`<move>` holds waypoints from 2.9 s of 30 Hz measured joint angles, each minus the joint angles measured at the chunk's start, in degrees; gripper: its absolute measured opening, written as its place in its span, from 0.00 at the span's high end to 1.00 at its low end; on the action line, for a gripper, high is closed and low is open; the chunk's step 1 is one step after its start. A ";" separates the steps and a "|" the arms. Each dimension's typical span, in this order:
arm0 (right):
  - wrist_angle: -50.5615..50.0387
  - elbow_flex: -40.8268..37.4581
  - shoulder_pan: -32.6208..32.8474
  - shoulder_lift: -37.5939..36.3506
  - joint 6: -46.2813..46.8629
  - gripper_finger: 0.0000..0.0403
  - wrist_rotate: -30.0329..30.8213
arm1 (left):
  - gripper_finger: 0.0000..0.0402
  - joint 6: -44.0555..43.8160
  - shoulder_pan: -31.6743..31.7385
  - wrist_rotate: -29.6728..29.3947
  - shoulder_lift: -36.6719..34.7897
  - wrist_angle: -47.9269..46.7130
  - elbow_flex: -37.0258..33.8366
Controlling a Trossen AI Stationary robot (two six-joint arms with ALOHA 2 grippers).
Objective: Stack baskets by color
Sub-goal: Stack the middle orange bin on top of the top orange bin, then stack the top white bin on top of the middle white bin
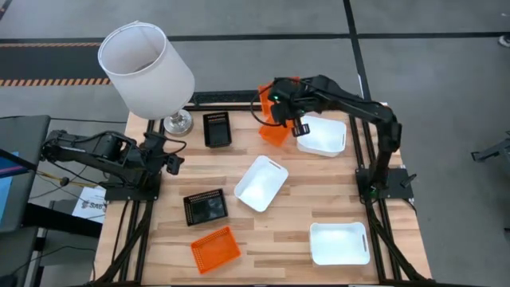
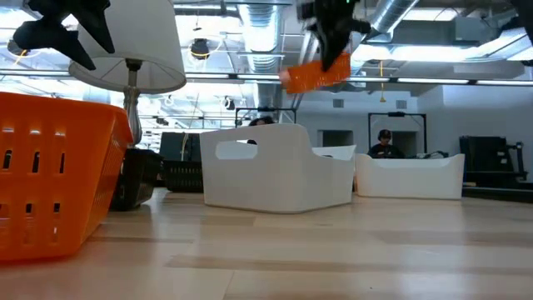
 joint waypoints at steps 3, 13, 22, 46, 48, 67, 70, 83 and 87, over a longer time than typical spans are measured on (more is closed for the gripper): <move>1.77 -6.55 -1.09 -1.49 0.24 0.99 -0.45 | 0.42 -0.53 0.00 -0.99 0.01 -0.01 0.00; 20.50 -28.62 -1.24 -10.64 -14.32 0.99 -0.76 | 0.42 -0.56 0.00 -6.97 0.00 -0.26 0.00; 33.36 -42.06 -4.64 -11.04 -24.19 0.99 -4.50 | 0.42 -0.59 0.00 -8.52 0.01 -0.24 0.00; 39.11 -43.18 -8.54 -4.38 -34.56 0.97 -10.65 | 0.42 -3.39 0.00 -12.79 0.02 -0.24 0.00; 38.55 -43.20 -8.56 -4.35 -35.11 0.98 -11.90 | 0.42 -3.54 0.00 -12.83 0.02 -0.24 0.00; 39.47 -43.18 -8.76 -4.85 -30.42 0.92 -17.97 | 0.42 -3.81 0.00 -14.39 0.01 -0.26 0.00; 39.71 -43.18 -9.08 -4.85 -28.73 0.89 -18.52 | 0.42 -4.50 0.00 -14.40 0.01 -0.26 0.00; 42.10 -43.07 -9.83 -4.85 -23.34 0.64 -20.12 | 0.42 -4.72 0.00 -14.32 0.02 -0.22 0.00; 38.48 -39.77 -9.83 -4.85 -20.64 0.56 -19.73 | 0.42 -5.49 0.00 -14.15 0.02 -0.22 0.00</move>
